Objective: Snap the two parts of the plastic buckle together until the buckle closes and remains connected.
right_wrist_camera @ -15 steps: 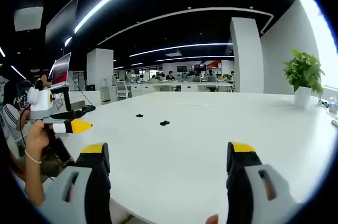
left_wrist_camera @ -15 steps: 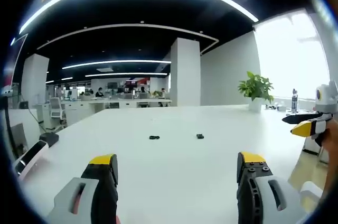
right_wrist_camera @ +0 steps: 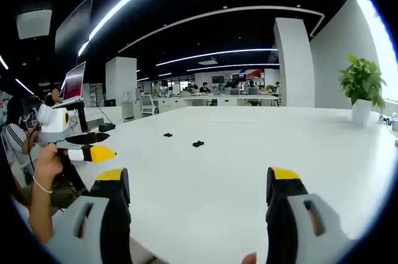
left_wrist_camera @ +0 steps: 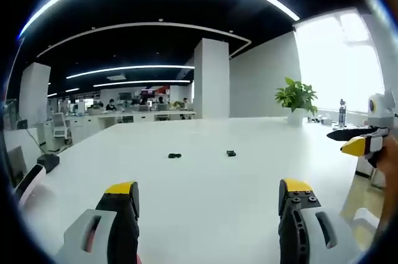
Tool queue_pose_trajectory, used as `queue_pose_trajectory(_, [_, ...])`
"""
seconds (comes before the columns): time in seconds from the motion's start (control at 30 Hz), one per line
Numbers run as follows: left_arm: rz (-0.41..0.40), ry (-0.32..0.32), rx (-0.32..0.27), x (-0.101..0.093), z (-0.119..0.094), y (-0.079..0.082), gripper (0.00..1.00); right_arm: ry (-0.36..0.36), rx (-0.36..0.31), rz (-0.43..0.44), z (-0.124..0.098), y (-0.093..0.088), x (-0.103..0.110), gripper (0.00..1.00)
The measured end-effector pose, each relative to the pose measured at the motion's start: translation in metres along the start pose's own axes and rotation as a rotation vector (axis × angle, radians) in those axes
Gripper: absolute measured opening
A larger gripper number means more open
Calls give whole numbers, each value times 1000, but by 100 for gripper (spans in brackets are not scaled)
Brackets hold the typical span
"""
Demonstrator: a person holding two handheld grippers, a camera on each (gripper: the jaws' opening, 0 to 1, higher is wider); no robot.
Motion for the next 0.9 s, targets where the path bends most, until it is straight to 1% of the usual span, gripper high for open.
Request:
queue_pose_trajectory(0.13, [10, -19, 10, 3, 8, -1, 93, 12, -3, 0, 2, 0, 3, 91])
queue_pose_trajectory(0.23, [2, -58, 20, 0, 14, -2, 93, 23, 0, 2, 2, 0, 6, 91])
queue_pose_trajectory(0.37, [31, -53, 20, 1, 23, 3, 93, 27, -4, -2, 1, 2, 9, 91])
queue_pose_trajectory(0.47, [49, -79, 17, 1, 28, 8, 93, 33, -9, -4, 1, 3, 10, 91])
queue_pose_trajectory(0.53, [44, -95, 16, 3, 31, 12, 93, 37, -8, -2, 2, 3, 11, 91])
queue_pose_trajectory(0.63, [37, -124, 5, 8, 38, 16, 89, 38, -3, 0, 2, 2, 11, 91])
queue_pose_trajectory(0.7, [17, -146, 9, 11, 42, 17, 89, 38, -3, 0, 2, 1, 11, 91])
queue_pose_trajectory(0.9, [11, -153, 25, 22, 52, 12, 89, 38, -4, 1, 3, 1, 13, 91])
Point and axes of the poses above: the point that each gripper's makers call its tool centre point, and the gripper's own axes: z roughly forward along the fingers, x roughly to its left, y roughly out of its top, the point moved 5 cm from there along -z, roughly backward along the fingers, and after that the axes turned 12 degrees about -x, right-handed, at the moved point
